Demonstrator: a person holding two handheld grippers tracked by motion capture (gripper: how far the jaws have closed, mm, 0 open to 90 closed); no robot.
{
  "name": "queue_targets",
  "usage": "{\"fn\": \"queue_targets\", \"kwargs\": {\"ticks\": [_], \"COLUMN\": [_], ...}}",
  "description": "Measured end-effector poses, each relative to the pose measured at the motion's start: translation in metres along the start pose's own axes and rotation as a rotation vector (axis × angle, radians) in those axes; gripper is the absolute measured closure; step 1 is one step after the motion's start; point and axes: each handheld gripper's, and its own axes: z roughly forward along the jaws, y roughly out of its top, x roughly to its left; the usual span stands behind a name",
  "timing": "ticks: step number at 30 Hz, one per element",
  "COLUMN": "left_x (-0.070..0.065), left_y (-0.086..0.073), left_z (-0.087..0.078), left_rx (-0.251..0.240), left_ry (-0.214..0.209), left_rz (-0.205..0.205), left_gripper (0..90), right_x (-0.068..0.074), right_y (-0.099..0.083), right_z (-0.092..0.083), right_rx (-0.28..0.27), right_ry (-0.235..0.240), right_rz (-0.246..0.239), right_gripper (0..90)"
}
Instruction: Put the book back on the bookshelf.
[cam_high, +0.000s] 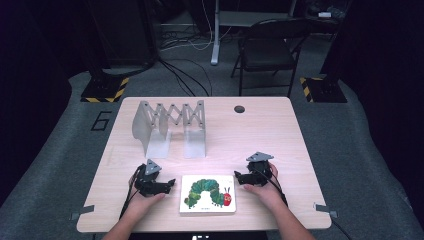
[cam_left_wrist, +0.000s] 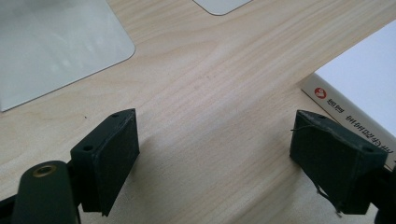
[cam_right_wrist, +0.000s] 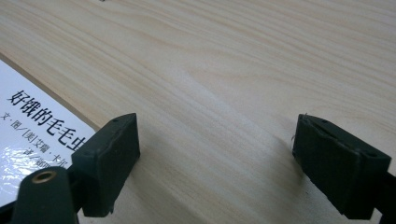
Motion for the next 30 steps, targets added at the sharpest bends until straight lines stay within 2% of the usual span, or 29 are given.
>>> {"fn": "queue_targets", "kwargs": {"ticks": [13, 16, 18, 30], "left_x": [-0.0001, -0.0006, -0.0008, -0.0003], "left_y": [0.0001, 0.0001, 0.0000, 0.0007], "left_z": [-0.0007, -0.0010, -0.0009, -0.0002], "left_rx": [0.010, 0.012, 0.011, 0.011], "left_ry": [0.004, 0.004, 0.007, 0.003], "left_rz": [0.008, 0.001, 0.001, 0.001], "left_gripper": [15.5, 15.5, 15.5, 15.5], "right_x": [0.0008, 0.0002, 0.0016, 0.0011], "right_y": [0.0002, 0.0009, 0.0012, -0.0002], "right_z": [0.0001, 0.0012, 0.0016, 0.0003], "right_rx": [0.001, -0.002, -0.002, 0.000], "right_ry": [-0.002, -0.006, -0.007, -0.005], "right_rz": [0.010, -0.005, 0.011, -0.007], "right_gripper": [14.3, 13.5, 12.7, 12.5]}}
